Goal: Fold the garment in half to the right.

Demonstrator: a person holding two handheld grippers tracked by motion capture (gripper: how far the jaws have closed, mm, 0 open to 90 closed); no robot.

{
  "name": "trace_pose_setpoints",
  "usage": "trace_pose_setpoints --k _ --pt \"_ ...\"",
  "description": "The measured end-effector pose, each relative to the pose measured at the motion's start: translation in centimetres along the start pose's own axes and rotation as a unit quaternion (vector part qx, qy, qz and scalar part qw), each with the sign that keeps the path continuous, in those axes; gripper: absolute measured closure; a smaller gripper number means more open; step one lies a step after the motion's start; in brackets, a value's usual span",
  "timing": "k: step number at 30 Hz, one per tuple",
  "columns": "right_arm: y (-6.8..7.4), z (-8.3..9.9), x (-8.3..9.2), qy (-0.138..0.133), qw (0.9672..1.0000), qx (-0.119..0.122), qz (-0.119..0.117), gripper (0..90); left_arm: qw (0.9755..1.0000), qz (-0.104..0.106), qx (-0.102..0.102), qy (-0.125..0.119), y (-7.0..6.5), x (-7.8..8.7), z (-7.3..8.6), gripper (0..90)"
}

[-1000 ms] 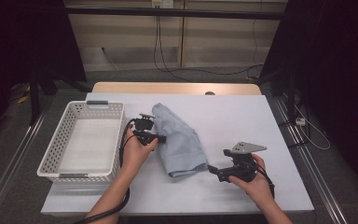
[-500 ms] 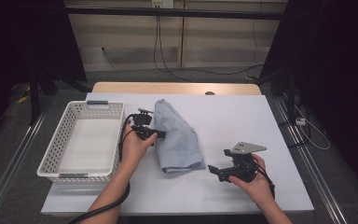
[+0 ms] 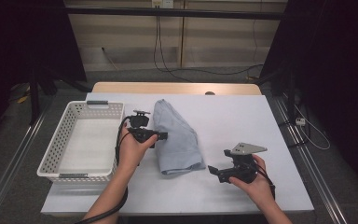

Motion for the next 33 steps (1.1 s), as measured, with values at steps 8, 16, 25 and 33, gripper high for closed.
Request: trace_pose_setpoints --k 8,16,25,33 --pt "0.1 -0.1 -0.1 0.001 1.0000 0.002 0.000 8.3 0.9998 -0.012 -0.014 0.007 -0.2 -1.2 1.0 23.6" --pt "0.3 -0.1 -0.3 0.003 1.0000 0.005 -0.005 8.3 0.9986 -0.036 -0.021 0.031 0.6 -3.2 2.1 23.8" --pt "0.4 -0.1 -0.3 0.002 1.0000 0.005 -0.007 8.3 0.9994 -0.031 -0.012 0.003 0.7 -3.2 2.6 23.3" --pt "0.4 -0.1 -0.4 0.003 0.9999 0.006 -0.008 8.6 0.9989 -0.047 -0.011 0.000 0.5 -3.2 2.7 27.3"
Point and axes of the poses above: each handheld gripper's, and its own axes: x roughly backward along the jaws, z roughly out of its underside, y roughly to its left, the point moved 5 cm from there along -x, roughly forward along the jaws, and after that the axes turned 8 degrees about x, right-handed, at the moved point
